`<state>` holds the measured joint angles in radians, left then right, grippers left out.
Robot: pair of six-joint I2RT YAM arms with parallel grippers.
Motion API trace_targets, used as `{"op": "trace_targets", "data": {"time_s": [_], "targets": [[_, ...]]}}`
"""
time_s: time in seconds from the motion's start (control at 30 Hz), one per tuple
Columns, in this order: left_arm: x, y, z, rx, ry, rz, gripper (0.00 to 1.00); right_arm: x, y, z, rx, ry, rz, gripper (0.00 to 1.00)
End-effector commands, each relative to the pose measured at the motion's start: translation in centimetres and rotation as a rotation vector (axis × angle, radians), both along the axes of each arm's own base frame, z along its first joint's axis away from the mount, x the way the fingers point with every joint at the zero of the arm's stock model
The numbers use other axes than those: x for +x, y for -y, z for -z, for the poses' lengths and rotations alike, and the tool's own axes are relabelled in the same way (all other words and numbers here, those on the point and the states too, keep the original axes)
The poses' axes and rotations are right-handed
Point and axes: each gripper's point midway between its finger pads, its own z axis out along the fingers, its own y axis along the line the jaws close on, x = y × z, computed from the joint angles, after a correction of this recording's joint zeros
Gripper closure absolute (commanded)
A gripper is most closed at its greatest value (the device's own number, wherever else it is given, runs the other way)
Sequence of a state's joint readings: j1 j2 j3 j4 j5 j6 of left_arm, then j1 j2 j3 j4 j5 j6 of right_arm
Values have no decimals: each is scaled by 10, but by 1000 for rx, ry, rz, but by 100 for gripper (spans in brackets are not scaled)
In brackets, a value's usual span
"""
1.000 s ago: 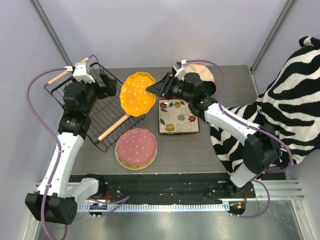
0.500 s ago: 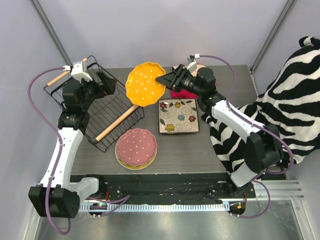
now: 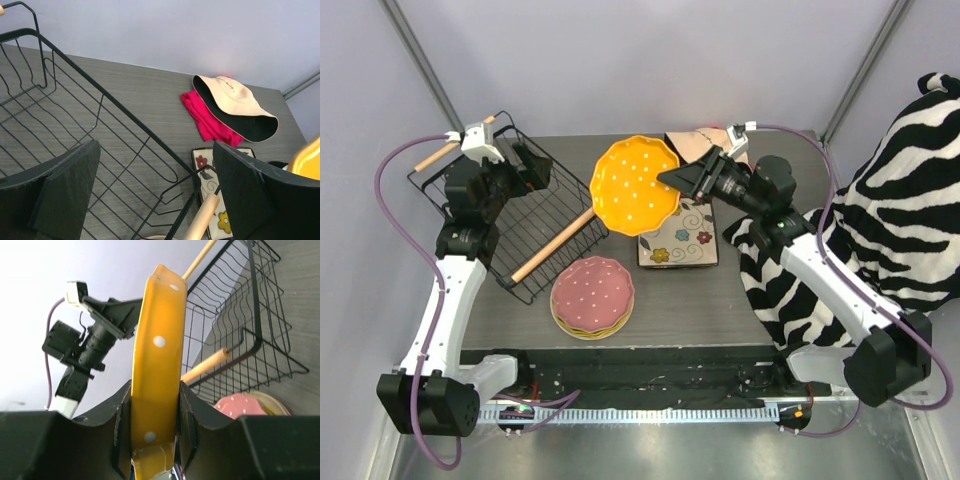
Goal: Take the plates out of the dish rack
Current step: Place the plate at the center of the board.
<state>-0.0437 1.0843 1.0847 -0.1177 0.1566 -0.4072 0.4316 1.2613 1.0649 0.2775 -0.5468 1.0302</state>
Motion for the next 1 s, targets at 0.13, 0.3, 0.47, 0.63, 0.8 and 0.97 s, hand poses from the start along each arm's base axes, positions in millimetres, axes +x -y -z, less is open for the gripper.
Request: {"op": "trace_targets", "data": {"time_s": [0.13, 0.3, 0.47, 0.63, 0.8, 0.97], "targets": [[-2, 2, -26, 10, 73, 14, 0, -47, 19, 1, -15, 64, -27, 99], [-2, 6, -25, 2, 70, 27, 0, -56, 23, 52, -89, -47, -29, 99], [-2, 6, -25, 2, 70, 27, 0, -61, 17, 79, -109, -103, -56, 99], [-1, 8, -24, -5, 67, 34, 0, -60, 1, 101, -128, -150, -97, 99], [-2, 8, -25, -2, 72, 35, 0, -65, -15, 110, -133, -164, -135, 99], [-2, 9, -25, -1, 72, 39, 0, -67, -29, 124, -139, -192, -162, 99]]}}
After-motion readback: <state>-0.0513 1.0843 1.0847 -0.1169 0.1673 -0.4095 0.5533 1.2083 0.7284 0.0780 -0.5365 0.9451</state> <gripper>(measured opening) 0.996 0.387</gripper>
